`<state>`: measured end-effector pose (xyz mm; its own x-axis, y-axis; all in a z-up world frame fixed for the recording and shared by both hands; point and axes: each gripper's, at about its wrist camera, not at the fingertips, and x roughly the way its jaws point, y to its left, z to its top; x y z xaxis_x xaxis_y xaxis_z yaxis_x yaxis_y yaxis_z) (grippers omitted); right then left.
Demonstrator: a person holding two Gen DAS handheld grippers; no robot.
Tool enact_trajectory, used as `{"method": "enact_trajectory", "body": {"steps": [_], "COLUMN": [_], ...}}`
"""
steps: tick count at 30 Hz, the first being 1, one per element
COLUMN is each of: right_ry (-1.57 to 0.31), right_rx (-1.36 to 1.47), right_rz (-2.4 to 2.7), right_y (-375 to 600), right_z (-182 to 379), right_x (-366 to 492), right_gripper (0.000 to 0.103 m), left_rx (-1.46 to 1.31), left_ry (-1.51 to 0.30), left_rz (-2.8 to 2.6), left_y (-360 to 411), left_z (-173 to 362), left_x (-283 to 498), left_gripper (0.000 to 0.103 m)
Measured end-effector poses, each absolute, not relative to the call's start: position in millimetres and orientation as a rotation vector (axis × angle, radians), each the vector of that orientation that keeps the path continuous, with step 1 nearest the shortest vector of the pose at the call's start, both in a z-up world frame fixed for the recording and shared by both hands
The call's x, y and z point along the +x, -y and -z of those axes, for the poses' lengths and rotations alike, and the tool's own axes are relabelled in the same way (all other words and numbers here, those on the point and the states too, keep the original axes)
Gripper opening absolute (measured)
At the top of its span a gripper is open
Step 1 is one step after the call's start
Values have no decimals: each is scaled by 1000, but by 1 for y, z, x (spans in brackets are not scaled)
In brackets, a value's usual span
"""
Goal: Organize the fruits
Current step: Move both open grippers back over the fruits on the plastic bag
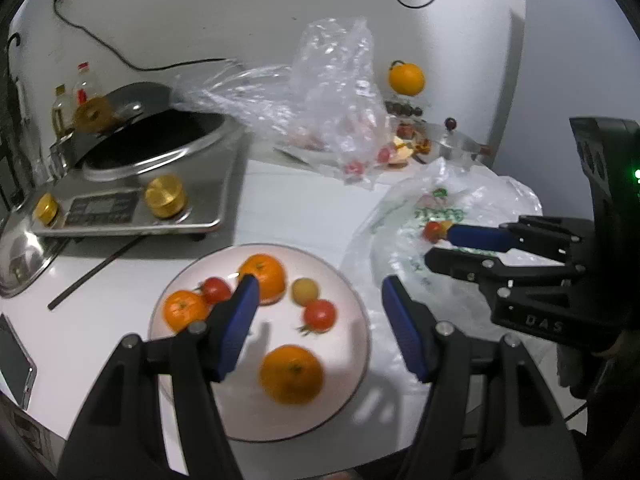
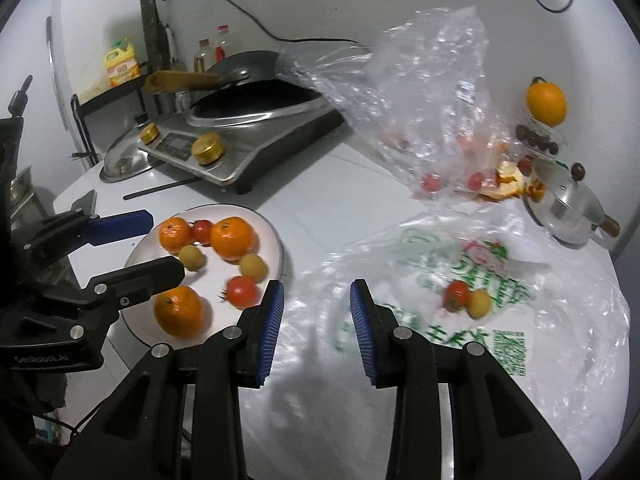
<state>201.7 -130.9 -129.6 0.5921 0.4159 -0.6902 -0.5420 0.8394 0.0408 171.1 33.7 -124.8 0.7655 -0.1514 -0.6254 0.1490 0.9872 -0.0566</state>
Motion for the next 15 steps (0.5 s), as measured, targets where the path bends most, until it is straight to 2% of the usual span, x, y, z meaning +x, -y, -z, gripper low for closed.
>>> {"method": "enact_trajectory", "body": {"steps": [15], "right_ry": [-760], "right_rx": [-103], "right_rz": [-498], "right_y": [209], "right_z": [140], "right_x": [219], "right_gripper": [37], "left_rx": [82], "left_ry": [-712], "left_rz": [221], "left_y": [43], "left_z": [123], "left_x": [199], "left_gripper": [65]}}
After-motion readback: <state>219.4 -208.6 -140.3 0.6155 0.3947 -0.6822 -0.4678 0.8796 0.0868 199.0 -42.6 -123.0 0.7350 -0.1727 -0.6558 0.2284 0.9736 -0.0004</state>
